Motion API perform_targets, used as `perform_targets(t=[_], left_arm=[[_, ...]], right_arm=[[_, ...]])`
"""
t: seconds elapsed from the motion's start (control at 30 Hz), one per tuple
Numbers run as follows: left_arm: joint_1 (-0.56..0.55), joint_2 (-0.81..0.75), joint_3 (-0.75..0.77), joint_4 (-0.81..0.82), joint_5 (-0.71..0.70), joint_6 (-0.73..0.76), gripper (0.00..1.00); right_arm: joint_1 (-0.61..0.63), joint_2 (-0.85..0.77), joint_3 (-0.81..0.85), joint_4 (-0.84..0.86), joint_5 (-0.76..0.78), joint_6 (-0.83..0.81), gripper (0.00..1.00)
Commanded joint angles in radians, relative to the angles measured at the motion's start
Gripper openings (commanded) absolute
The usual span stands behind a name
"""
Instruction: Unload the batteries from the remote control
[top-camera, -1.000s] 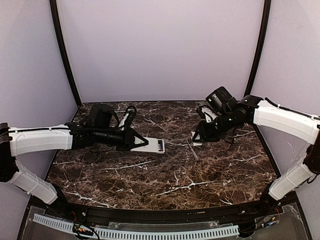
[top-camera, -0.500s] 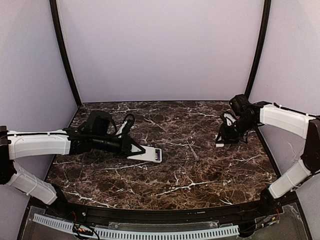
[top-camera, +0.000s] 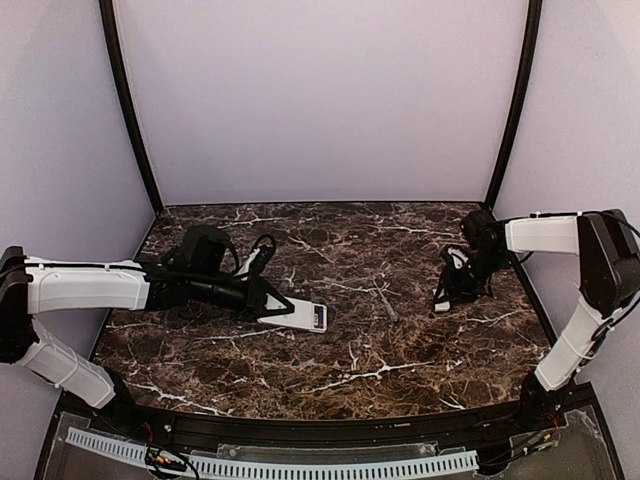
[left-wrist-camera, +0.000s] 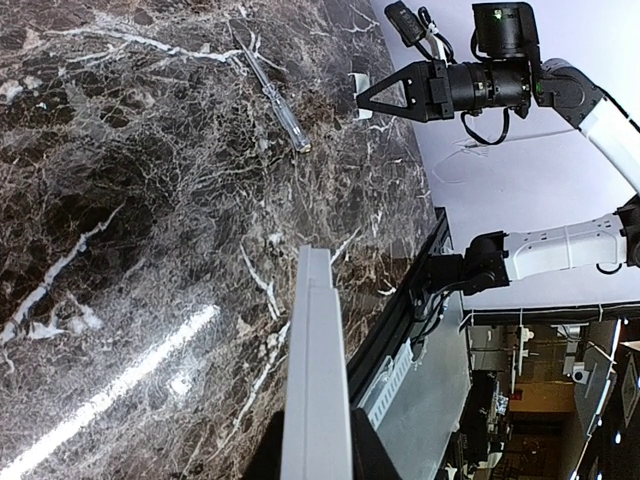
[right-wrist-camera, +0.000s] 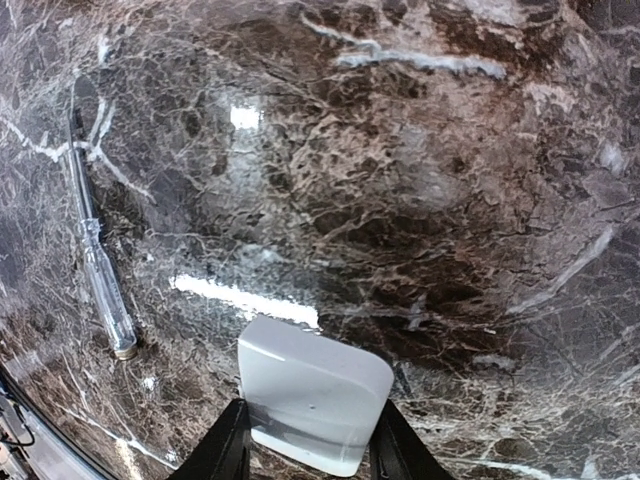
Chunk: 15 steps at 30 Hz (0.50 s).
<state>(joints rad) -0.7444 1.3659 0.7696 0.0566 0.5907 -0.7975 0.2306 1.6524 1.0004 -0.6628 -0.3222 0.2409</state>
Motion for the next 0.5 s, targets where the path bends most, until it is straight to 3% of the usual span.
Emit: perform_targets(t=[0.0, 0.2, 0.47], left_arm=[[-0.003, 0.031, 0.017, 0.044, 0.037, -0.003, 0.00], [-0.004, 0.078, 0.024, 0.066, 0.037, -0.002, 0.00], [-0.003, 0.174, 0.071, 0.077, 0.009, 0.019, 0.00]], right_arm=[[-0.013, 0.032, -0.027, 0.033, -0.014, -0.026, 0.43], [-0.018, 0.014, -0.037, 0.027, 0.002, -0.021, 0.63], [-0.017, -0.079, -0.021, -0.036, 0.030, -0.012, 0.78]])
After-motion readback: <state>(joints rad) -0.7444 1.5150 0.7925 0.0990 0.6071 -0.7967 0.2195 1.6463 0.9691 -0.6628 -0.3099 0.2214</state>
